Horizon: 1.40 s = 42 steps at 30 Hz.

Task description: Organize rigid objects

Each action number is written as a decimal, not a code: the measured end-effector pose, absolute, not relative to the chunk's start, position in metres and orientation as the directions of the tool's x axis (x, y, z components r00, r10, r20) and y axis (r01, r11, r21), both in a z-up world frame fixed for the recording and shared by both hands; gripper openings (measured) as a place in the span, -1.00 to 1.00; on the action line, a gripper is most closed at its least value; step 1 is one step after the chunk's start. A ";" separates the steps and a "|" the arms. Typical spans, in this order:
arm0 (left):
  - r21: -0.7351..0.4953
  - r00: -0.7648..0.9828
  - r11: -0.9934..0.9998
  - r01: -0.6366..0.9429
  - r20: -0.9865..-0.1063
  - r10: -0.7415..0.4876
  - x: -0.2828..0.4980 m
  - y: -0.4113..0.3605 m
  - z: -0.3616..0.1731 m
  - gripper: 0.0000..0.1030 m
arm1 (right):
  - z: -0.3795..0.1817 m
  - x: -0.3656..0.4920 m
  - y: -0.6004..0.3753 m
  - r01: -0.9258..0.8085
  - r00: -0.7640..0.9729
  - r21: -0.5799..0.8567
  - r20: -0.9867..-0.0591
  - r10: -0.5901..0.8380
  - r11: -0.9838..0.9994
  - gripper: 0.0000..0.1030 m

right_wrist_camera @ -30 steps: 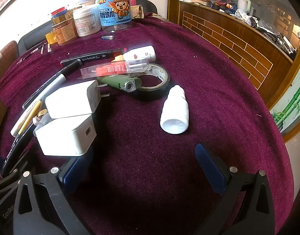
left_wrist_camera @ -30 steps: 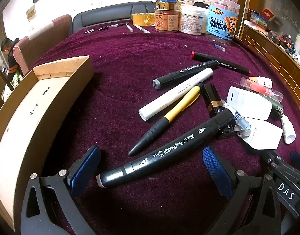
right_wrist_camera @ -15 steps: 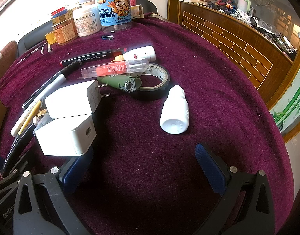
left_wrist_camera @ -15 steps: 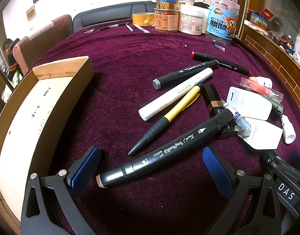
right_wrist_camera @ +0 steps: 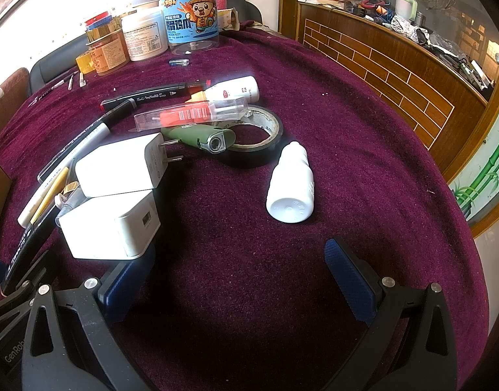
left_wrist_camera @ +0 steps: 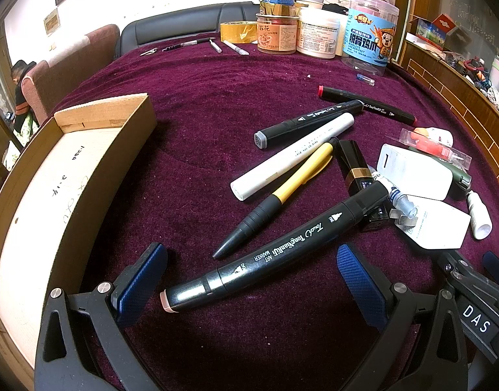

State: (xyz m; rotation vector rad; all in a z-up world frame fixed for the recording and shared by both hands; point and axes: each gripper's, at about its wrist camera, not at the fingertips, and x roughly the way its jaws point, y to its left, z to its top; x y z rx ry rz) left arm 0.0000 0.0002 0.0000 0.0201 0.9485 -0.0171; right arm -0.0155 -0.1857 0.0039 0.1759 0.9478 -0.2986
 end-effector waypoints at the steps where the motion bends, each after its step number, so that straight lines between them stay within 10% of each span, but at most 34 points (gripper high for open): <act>1: 0.010 0.583 1.000 0.024 -0.813 -0.005 0.000 0.000 0.000 0.98 | 0.004 -0.015 -0.186 0.327 0.547 0.017 -0.819 -0.174 0.945 1.00; 36: 0.013 0.530 0.996 0.091 -0.847 -0.037 -0.035 0.006 0.002 0.98 | 0.010 -0.028 -0.202 0.200 0.562 0.137 -0.827 0.001 0.970 1.00; 42: 0.005 0.530 0.999 0.037 -0.848 -0.016 -0.035 0.005 0.001 0.98 | 0.057 -0.086 -0.213 0.382 0.742 0.086 -0.622 -0.250 0.920 0.99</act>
